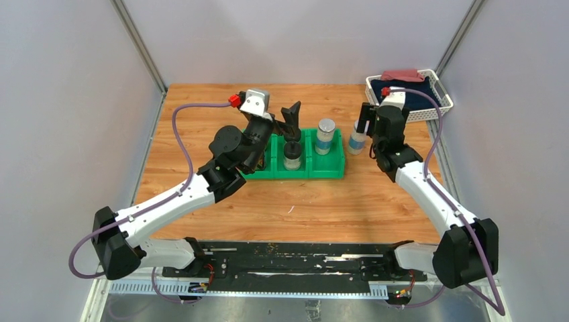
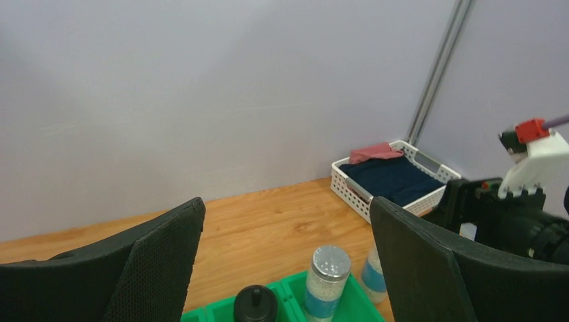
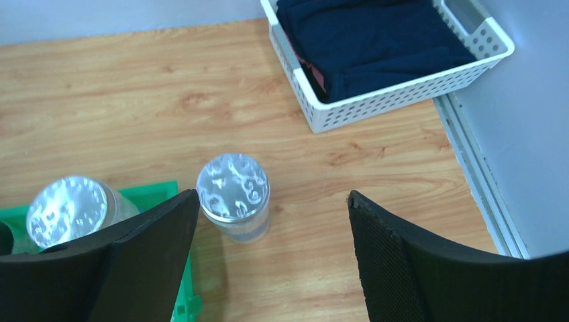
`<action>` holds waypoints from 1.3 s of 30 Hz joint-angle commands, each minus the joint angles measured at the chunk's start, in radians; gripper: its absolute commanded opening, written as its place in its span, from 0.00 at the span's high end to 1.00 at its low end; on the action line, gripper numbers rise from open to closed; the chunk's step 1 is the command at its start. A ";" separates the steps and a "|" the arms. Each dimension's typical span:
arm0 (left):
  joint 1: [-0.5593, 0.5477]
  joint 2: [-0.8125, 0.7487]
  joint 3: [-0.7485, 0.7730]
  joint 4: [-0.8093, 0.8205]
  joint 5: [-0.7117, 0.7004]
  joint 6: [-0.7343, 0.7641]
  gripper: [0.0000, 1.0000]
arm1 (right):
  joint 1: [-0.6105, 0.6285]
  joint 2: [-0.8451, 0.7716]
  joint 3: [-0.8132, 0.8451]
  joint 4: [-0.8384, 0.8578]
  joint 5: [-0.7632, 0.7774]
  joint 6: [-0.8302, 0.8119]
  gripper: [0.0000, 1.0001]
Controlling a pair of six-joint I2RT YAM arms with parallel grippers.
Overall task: Organize the condiment bottles
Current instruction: Pick up the bottle from the center of the board.
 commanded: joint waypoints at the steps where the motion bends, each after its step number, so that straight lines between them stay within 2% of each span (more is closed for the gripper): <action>1: 0.015 0.019 -0.010 0.079 -0.073 -0.087 0.03 | 0.019 -0.056 -0.081 0.015 -0.036 -0.029 0.15; 10: 0.015 -0.066 -0.155 0.111 -0.044 -0.242 0.08 | 0.073 -0.266 -0.379 0.258 -0.063 -0.072 0.16; 13: 0.015 -0.104 -0.193 0.111 -0.030 -0.261 0.10 | 0.087 -0.257 -0.408 0.298 -0.082 -0.074 0.16; 20: 0.015 -0.167 -0.265 0.111 -0.042 -0.273 0.10 | 0.115 -0.220 -0.553 0.549 -0.142 -0.095 0.16; 27: 0.015 -0.188 -0.291 0.111 -0.048 -0.261 0.09 | 0.116 -0.140 -0.564 0.623 -0.131 -0.109 0.16; 34: 0.015 -0.180 -0.301 0.128 -0.058 -0.258 0.09 | 0.118 -0.084 -0.503 0.580 -0.086 -0.094 0.15; 36: 0.015 -0.177 -0.298 0.128 -0.058 -0.261 0.09 | 0.118 -0.086 -0.432 0.468 -0.024 -0.054 0.15; 39: 0.015 -0.182 -0.288 0.126 -0.061 -0.267 0.09 | 0.118 -0.087 -0.233 0.181 0.057 0.037 0.15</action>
